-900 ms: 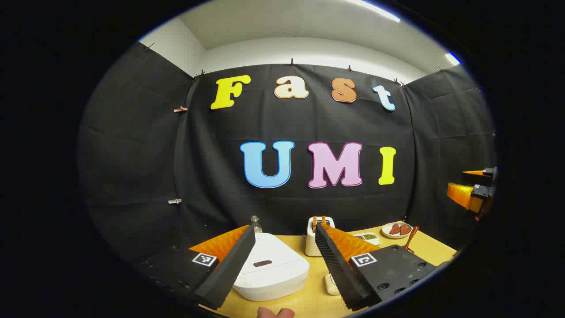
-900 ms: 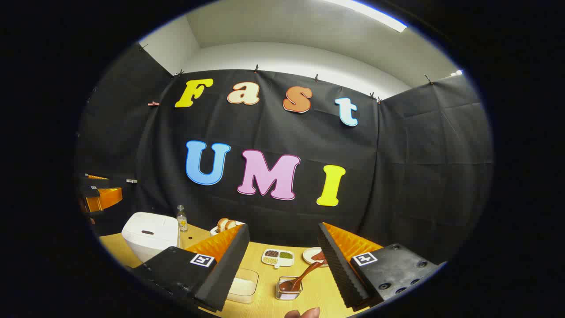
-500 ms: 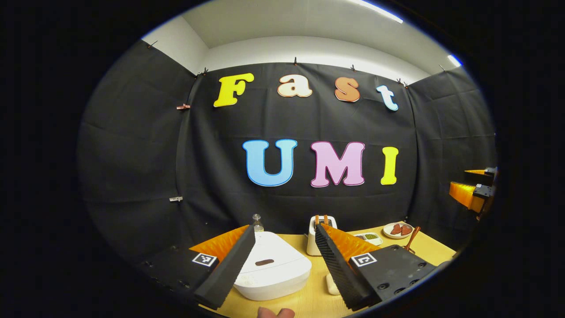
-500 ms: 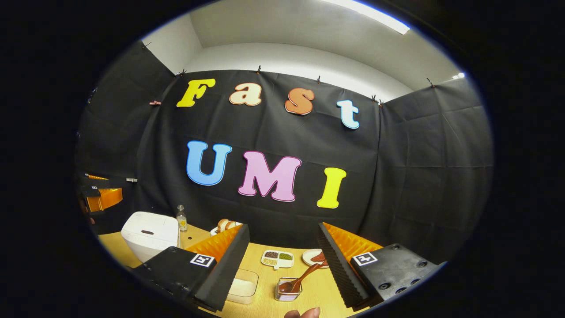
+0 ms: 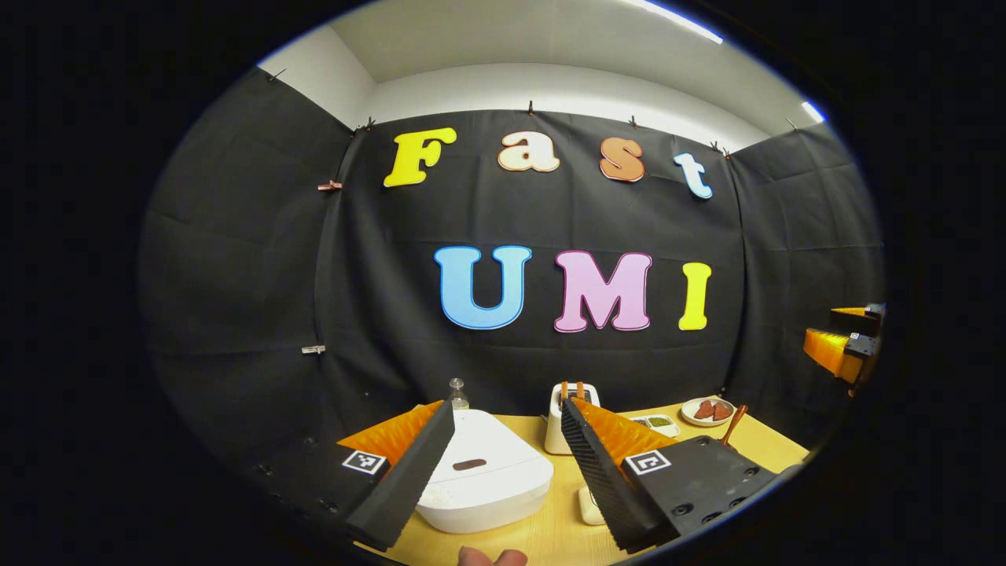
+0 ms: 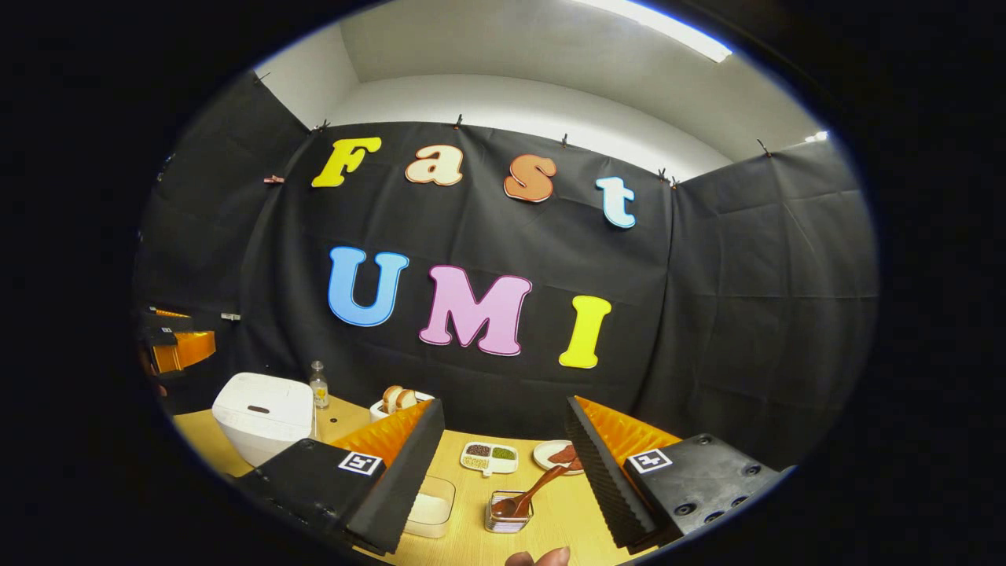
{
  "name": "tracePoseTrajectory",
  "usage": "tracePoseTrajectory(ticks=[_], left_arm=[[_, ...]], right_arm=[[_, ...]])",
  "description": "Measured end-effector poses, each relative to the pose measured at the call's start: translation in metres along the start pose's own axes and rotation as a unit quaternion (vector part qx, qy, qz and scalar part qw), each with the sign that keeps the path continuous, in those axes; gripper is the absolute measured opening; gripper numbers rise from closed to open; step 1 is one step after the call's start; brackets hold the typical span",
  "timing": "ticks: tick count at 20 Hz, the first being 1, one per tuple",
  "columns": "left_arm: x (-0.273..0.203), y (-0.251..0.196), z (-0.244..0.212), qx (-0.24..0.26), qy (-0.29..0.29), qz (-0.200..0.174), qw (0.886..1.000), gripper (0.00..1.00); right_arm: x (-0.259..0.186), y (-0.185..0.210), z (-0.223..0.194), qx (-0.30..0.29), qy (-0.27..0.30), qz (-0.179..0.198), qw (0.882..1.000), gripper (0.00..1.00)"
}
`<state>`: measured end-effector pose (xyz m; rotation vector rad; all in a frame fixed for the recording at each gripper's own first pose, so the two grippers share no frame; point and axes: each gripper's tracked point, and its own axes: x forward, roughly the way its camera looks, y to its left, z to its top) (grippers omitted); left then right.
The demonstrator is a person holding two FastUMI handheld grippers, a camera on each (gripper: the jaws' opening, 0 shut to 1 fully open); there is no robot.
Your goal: Close the left gripper, press the button to open the rice cooker; take a wooden spoon from the chopstick holder with the right hand, scoop a spoonful of rice and pour it into the rice cooker, then put the wooden spoon back into the chopstick holder.
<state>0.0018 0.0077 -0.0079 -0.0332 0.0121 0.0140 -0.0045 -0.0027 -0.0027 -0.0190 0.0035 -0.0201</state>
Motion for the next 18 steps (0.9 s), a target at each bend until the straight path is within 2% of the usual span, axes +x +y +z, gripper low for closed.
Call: tracePoseTrajectory(ticks=[3, 5, 7, 9, 11, 12, 16, 18], left_arm=[[0.003, 0.003, -0.002, -0.002, 0.005, -0.001, 1.000, 0.95], [0.004, 0.001, -0.003, -0.006, 0.008, -0.010, 1.000, 0.90], [0.006, 0.004, 0.000, -0.002, 0.006, -0.014, 1.000, 0.74], [0.006, -0.005, -0.001, -0.012, 0.010, -0.042, 0.999, 0.45], [0.011, 0.007, -0.005, -0.028, 0.017, -0.041, 0.999, 0.16], [0.015, 0.016, -0.009, -0.035, 0.020, -0.035, 0.999, 0.08], [0.042, 0.045, -0.048, -0.052, 0.083, -0.028, 0.995, 0.06], [0.061, 0.054, -0.067, -0.086, 0.123, -0.040, 0.988, 0.06]], right_arm=[[0.002, -0.001, -0.001, -0.002, 0.000, -0.002, 1.000, 0.97], [0.003, 0.000, -0.002, -0.005, 0.002, -0.002, 1.000, 0.97], [0.003, 0.001, -0.003, -0.009, 0.003, -0.002, 1.000, 0.97], [0.003, 0.002, -0.005, -0.012, 0.004, 0.000, 1.000, 0.97], [0.005, 0.003, -0.006, -0.017, 0.006, 0.002, 1.000, 0.97], [0.004, 0.003, -0.007, -0.020, 0.007, 0.003, 1.000, 0.97], [0.003, -0.003, -0.002, -0.038, 0.001, 0.000, 0.999, 0.97], [0.003, -0.005, -0.003, -0.041, 0.004, -0.002, 0.999, 0.97]])
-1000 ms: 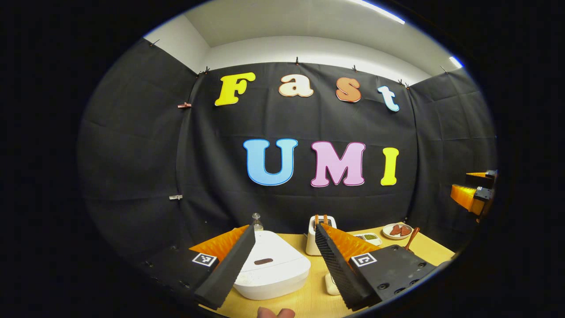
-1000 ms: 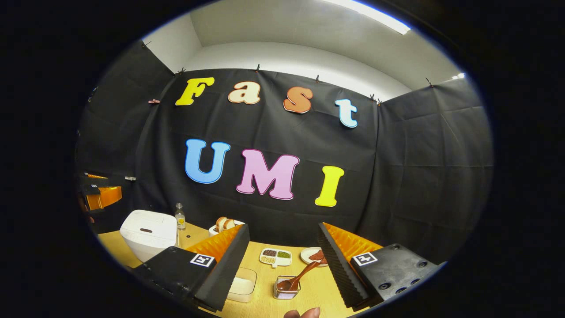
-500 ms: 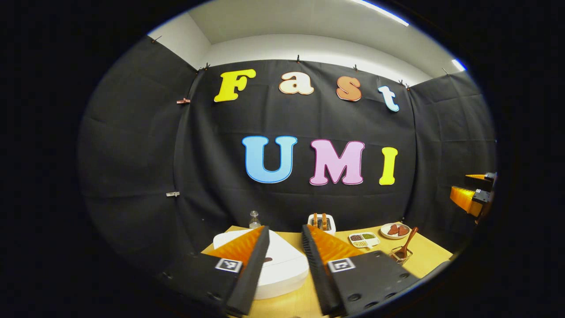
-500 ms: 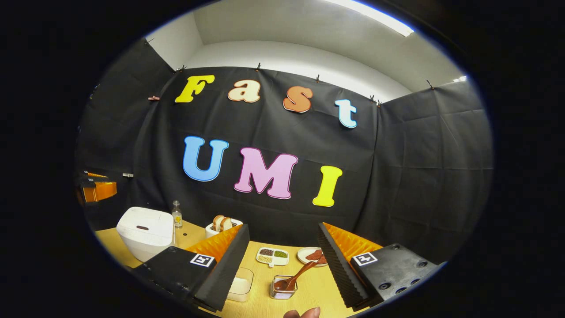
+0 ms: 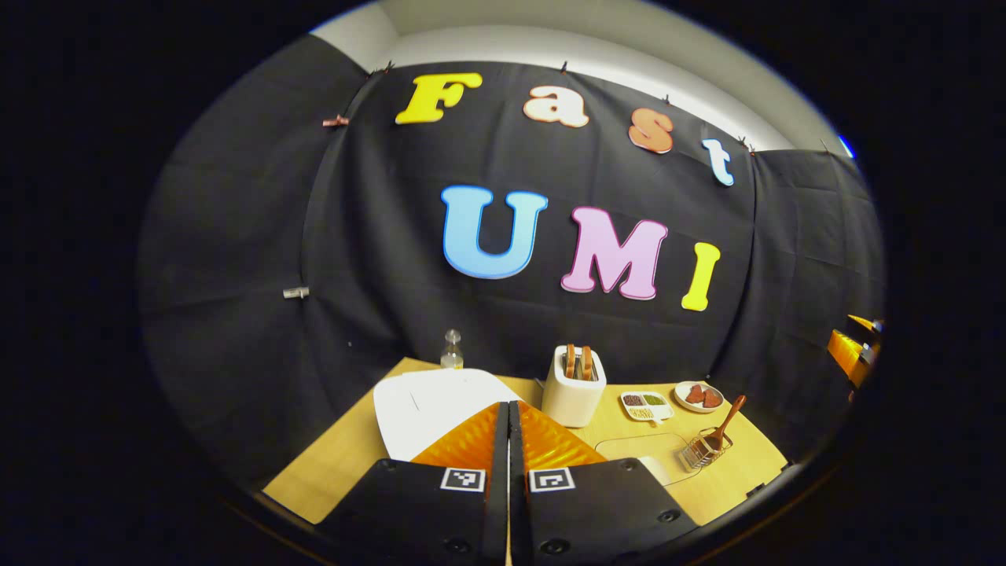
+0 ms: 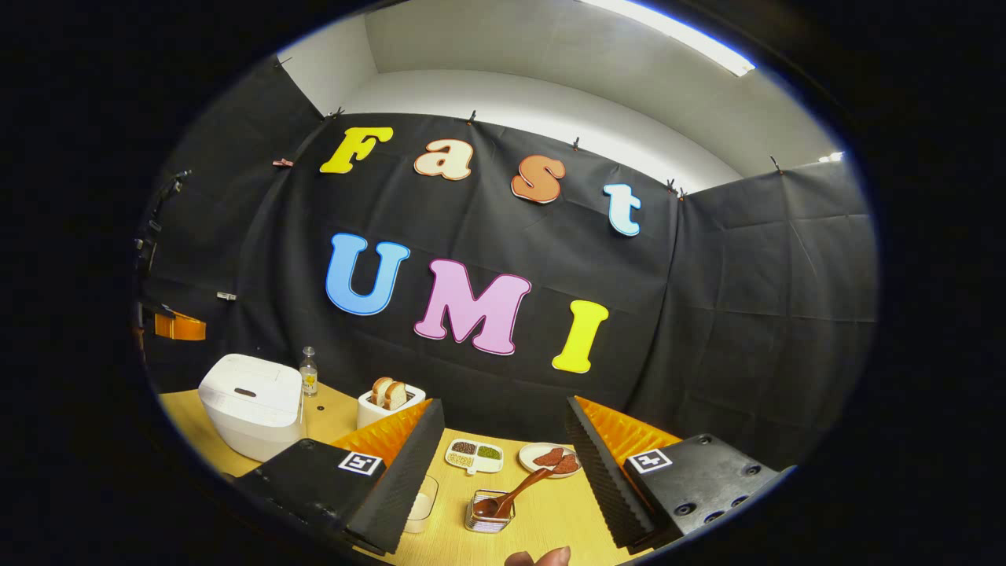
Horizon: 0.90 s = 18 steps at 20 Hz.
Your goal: Close the left gripper, press the button to open the rice cooker; take a wooden spoon from the chopstick holder with the right hand, scoop a spoonful of rice and pour it into the rice cooker, then put the wooden spoon back into the chopstick holder.
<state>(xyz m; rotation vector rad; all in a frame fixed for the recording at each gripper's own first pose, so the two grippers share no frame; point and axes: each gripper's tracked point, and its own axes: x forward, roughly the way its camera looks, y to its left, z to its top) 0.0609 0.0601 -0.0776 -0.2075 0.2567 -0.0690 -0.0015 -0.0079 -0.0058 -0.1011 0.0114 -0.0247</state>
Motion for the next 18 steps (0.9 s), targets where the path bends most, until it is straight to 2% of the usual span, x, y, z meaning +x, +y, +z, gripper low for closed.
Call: tracePoseTrajectory(ticks=[3, 6, 11, 13, 18], left_arm=[[0.036, 0.012, -0.026, -0.043, 0.064, -0.021, 0.997, 0.06], [0.070, 0.028, -0.051, -0.055, 0.125, -0.015, 0.990, 0.06], [0.105, 0.031, -0.078, -0.061, 0.210, -0.033, 0.975, 0.06], [0.112, 0.031, -0.085, -0.077, 0.232, -0.034, 0.969, 0.06], [0.123, 0.037, -0.099, -0.092, 0.254, -0.022, 0.963, 0.06]], right_arm=[[-0.001, -0.005, -0.002, -0.003, 0.002, -0.010, 1.000, 0.97], [-0.004, -0.011, -0.007, -0.005, 0.007, -0.021, 1.000, 0.97], [-0.004, -0.023, -0.014, -0.011, 0.018, -0.040, 0.999, 0.97], [-0.003, -0.028, -0.016, -0.008, 0.022, -0.049, 0.999, 0.97], [0.002, -0.034, -0.021, -0.011, 0.026, -0.060, 0.998, 0.97]])
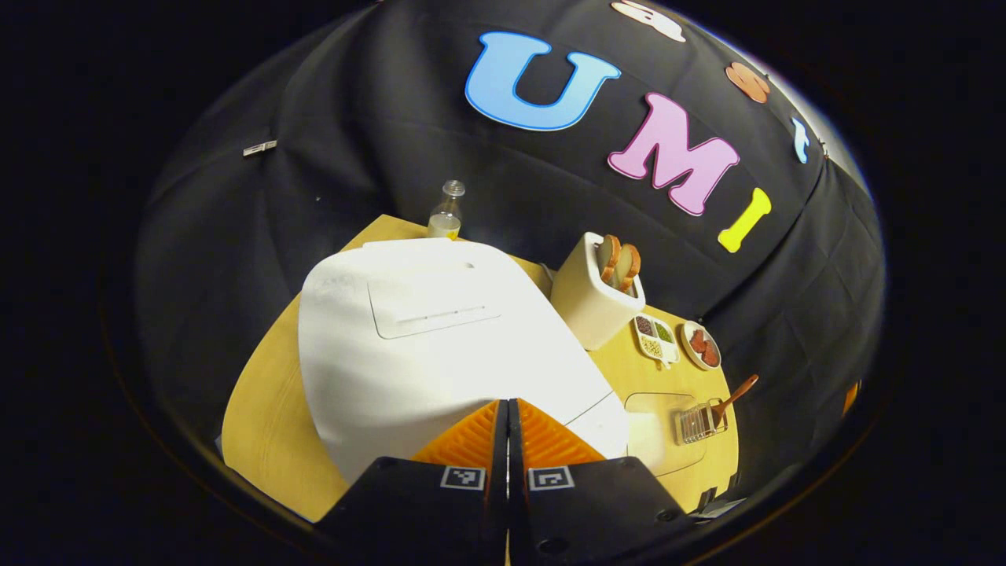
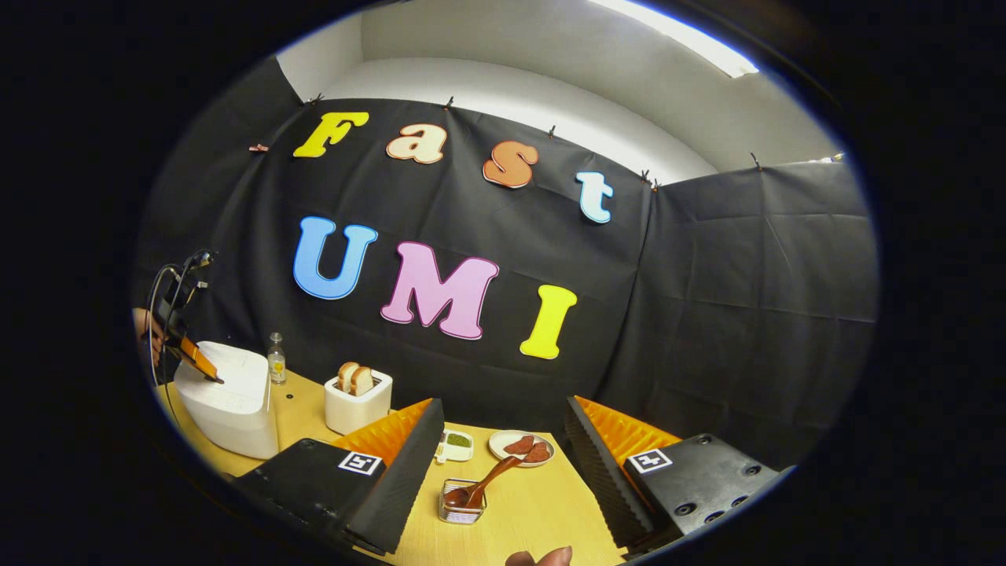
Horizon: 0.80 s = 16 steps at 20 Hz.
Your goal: Close the left gripper, press the button to open the rice cooker; take a wooden spoon from the chopstick holder with the right hand, scoop a spoonful of rice and pour it into the rice cooker, then put the wooden spoon back into the chopstick holder.
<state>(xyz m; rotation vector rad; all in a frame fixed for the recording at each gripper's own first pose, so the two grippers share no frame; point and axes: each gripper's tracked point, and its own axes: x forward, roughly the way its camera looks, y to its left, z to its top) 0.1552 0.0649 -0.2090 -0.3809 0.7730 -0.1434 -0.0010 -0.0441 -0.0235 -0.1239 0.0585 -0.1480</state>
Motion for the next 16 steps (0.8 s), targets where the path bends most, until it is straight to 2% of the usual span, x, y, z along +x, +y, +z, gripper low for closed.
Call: tracePoseTrajectory(ticks=[2, 3, 7, 10, 13, 15, 16], left_arm=[[0.003, 0.000, -0.004, 0.002, 0.012, 0.000, 1.000, 0.07], [0.010, 0.000, -0.013, 0.004, 0.041, 0.001, 0.999, 0.07], [-0.001, -0.008, 0.000, 0.042, 0.029, 0.006, 0.999, 0.07], [-0.034, -0.016, 0.040, 0.070, -0.073, 0.009, 0.995, 0.06], [-0.068, -0.023, 0.093, 0.103, -0.197, 0.021, 0.975, 0.09], [-0.090, -0.025, 0.115, 0.098, -0.255, 0.034, 0.962, 0.20], [-0.099, -0.025, 0.125, 0.092, -0.279, 0.042, 0.955, 0.45]], right_arm=[[0.001, -0.003, 0.000, 0.002, 0.001, -0.006, 1.000, 0.97], [0.001, -0.003, -0.003, 0.005, 0.002, -0.008, 1.000, 0.97], [0.003, -0.003, -0.004, 0.011, 0.006, -0.008, 1.000, 0.97], [0.004, -0.007, -0.002, 0.005, 0.003, -0.010, 1.000, 0.97], [0.004, -0.007, -0.004, 0.006, 0.005, -0.011, 1.000, 0.97], [0.001, -0.007, -0.004, 0.005, 0.004, -0.008, 1.000, 0.97], [0.000, -0.007, -0.005, 0.005, 0.005, -0.006, 1.000, 0.97]])
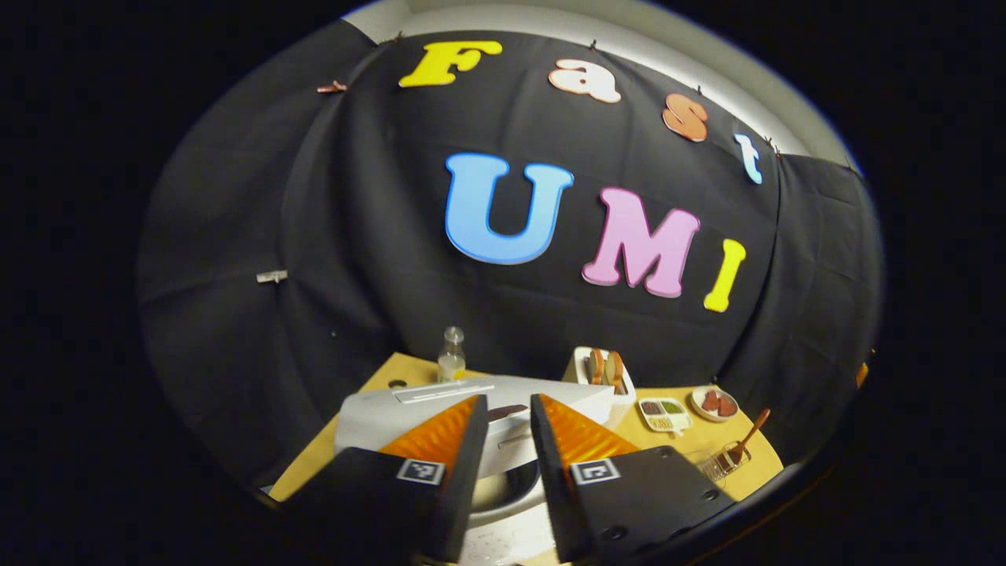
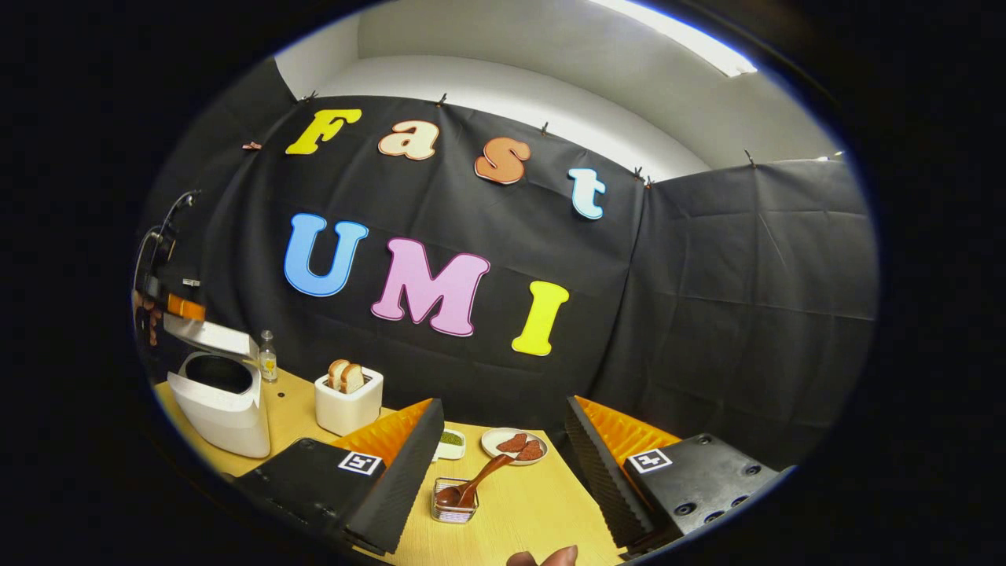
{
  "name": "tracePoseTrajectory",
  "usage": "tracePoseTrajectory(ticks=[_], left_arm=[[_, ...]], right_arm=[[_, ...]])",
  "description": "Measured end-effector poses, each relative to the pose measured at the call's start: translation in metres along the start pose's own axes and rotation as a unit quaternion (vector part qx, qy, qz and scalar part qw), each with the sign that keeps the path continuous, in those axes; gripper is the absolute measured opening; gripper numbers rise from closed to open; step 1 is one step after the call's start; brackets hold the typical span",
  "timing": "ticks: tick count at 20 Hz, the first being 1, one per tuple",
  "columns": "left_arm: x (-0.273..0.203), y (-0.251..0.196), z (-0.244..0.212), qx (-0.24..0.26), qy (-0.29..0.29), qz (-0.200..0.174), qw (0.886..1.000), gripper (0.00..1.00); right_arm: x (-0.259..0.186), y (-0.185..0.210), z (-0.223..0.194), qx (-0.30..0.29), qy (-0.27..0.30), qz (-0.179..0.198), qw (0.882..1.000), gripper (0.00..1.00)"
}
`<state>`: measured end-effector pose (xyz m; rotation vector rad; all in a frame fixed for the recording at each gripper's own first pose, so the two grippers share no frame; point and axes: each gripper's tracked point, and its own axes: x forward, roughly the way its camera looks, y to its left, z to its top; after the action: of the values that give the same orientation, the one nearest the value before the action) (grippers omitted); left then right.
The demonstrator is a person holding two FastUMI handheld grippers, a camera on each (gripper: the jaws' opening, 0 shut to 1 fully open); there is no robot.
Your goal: Close the left gripper, press the button to open the rice cooker; take a wooden spoon from the chopstick holder with the right hand, scoop a spoonful of rice and pour it into the rice cooker, then put the wooden spoon back into the chopstick holder.
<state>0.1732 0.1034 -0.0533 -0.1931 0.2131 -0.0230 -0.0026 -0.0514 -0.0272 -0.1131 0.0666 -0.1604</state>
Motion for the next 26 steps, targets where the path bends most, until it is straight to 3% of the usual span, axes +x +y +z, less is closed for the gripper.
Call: tracePoseTrajectory(ticks=[2, 4, 8, 14, 20, 23, 26], left_arm=[[-0.009, 0.000, 0.022, -0.004, -0.042, 0.015, 0.999, 0.72], [-0.020, 0.001, 0.029, -0.004, -0.061, 0.031, 0.998, 0.93], [-0.051, 0.001, 0.029, -0.008, -0.072, 0.064, 0.995, 0.94], [-0.091, -0.022, 0.019, -0.018, -0.067, 0.081, 0.994, 0.94], [-0.116, -0.062, -0.003, -0.012, -0.040, 0.095, 0.995, 0.94], [-0.123, -0.082, -0.017, 0.007, -0.018, 0.102, 0.995, 0.94], [-0.127, -0.100, -0.024, 0.011, -0.010, 0.107, 0.994, 0.94]], right_arm=[[0.000, -0.001, -0.007, 0.003, 0.010, 0.009, 1.000, 0.98], [0.004, -0.001, -0.022, 0.000, 0.031, 0.021, 0.999, 0.97], [0.020, -0.003, -0.052, 0.026, 0.071, 0.058, 0.995, 0.97], [0.067, 0.007, -0.116, 0.087, 0.138, 0.137, 0.977, 0.98], [0.113, 0.012, -0.212, 0.167, 0.234, 0.162, 0.944, 0.98], [0.132, 0.016, -0.248, 0.176, 0.254, 0.173, 0.935, 0.88], [0.147, 0.021, -0.277, 0.185, 0.275, 0.184, 0.925, 0.88]])
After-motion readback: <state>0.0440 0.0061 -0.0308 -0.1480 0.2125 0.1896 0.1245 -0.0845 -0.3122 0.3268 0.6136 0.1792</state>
